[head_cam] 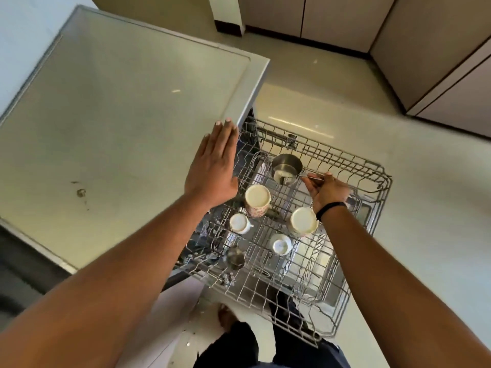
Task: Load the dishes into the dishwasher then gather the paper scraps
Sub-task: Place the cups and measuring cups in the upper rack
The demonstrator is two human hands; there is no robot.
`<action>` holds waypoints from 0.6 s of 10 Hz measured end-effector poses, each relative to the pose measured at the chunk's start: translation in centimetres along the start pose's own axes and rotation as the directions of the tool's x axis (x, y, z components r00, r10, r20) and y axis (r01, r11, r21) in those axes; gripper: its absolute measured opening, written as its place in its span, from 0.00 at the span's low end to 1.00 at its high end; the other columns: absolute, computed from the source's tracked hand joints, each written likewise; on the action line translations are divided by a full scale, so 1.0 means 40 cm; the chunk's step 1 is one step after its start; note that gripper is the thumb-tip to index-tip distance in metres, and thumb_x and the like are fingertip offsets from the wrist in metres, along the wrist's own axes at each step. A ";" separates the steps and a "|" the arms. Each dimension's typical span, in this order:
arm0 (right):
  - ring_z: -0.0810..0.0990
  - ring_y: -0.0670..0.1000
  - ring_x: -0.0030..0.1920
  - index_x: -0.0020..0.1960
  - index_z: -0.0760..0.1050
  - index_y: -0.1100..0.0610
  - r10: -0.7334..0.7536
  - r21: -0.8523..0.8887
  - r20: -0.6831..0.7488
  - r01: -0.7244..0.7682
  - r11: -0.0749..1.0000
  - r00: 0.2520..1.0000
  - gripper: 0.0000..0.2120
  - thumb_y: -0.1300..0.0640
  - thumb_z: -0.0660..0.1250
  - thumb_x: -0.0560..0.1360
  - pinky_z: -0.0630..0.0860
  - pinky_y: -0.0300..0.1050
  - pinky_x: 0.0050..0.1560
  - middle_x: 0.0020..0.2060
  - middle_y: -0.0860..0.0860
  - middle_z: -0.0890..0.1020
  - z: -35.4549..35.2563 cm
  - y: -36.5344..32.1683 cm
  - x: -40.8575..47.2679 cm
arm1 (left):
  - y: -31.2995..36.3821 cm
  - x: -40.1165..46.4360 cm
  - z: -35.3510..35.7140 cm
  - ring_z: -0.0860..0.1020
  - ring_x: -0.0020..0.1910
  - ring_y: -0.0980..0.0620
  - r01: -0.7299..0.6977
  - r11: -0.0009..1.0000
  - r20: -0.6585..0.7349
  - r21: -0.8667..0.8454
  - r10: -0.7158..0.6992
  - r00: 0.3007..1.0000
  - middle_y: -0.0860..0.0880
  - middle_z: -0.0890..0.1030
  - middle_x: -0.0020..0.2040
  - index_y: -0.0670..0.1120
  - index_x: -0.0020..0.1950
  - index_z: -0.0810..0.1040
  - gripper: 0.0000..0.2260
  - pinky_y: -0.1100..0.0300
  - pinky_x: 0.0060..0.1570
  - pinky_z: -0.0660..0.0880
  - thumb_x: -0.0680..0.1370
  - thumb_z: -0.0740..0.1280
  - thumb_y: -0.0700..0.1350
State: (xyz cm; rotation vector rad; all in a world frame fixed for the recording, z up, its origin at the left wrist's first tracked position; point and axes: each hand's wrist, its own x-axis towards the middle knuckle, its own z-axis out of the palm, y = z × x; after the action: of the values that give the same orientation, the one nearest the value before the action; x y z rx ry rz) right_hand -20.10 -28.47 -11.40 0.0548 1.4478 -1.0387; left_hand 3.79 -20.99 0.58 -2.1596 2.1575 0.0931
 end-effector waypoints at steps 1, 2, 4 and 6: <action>0.86 0.61 0.45 0.62 0.72 0.67 0.045 0.036 -0.031 -0.044 0.998 0.999 0.11 0.61 0.63 0.83 0.84 0.55 0.39 0.54 0.65 0.82 0.052 0.028 0.057 | -0.003 0.003 0.004 0.43 0.82 0.41 -0.005 1.000 0.010 -0.003 0.005 1.000 0.40 0.43 0.83 0.40 0.83 0.42 0.51 0.43 0.80 0.53 0.71 0.73 0.47; 0.86 0.59 0.44 0.66 0.68 0.65 0.078 0.026 -0.029 -0.078 0.997 0.996 0.13 0.62 0.60 0.83 0.84 0.54 0.39 0.50 0.64 0.84 0.090 0.054 0.127 | -0.005 0.007 0.007 0.43 0.82 0.41 -0.009 1.000 -0.001 -0.006 0.009 1.000 0.40 0.44 0.83 0.40 0.83 0.44 0.50 0.43 0.79 0.53 0.71 0.72 0.47; 0.80 0.53 0.47 0.70 0.63 0.64 0.142 -0.078 0.093 -0.135 0.988 0.985 0.16 0.59 0.50 0.86 0.82 0.43 0.43 0.62 0.59 0.73 0.136 0.064 0.172 | -0.007 0.009 0.007 0.44 0.82 0.42 -0.018 0.999 -0.033 -0.037 0.017 0.999 0.40 0.47 0.83 0.39 0.83 0.47 0.47 0.44 0.79 0.53 0.71 0.70 0.46; 0.79 0.51 0.45 0.77 0.57 0.65 0.171 -0.028 0.096 -0.169 0.985 0.981 0.21 0.60 0.49 0.86 0.83 0.45 0.49 0.73 0.61 0.69 0.165 0.087 0.201 | -0.013 0.010 0.005 0.44 0.82 0.43 -0.017 0.997 -0.043 -0.071 0.014 0.999 0.41 0.47 0.83 0.39 0.83 0.48 0.45 0.45 0.80 0.51 0.71 0.67 0.46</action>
State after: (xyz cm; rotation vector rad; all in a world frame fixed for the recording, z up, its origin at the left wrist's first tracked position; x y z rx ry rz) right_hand -14.58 -34.74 -18.53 0.1105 1.3392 -0.8754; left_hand 4.32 -21.36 0.33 -2.2021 2.2276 0.1282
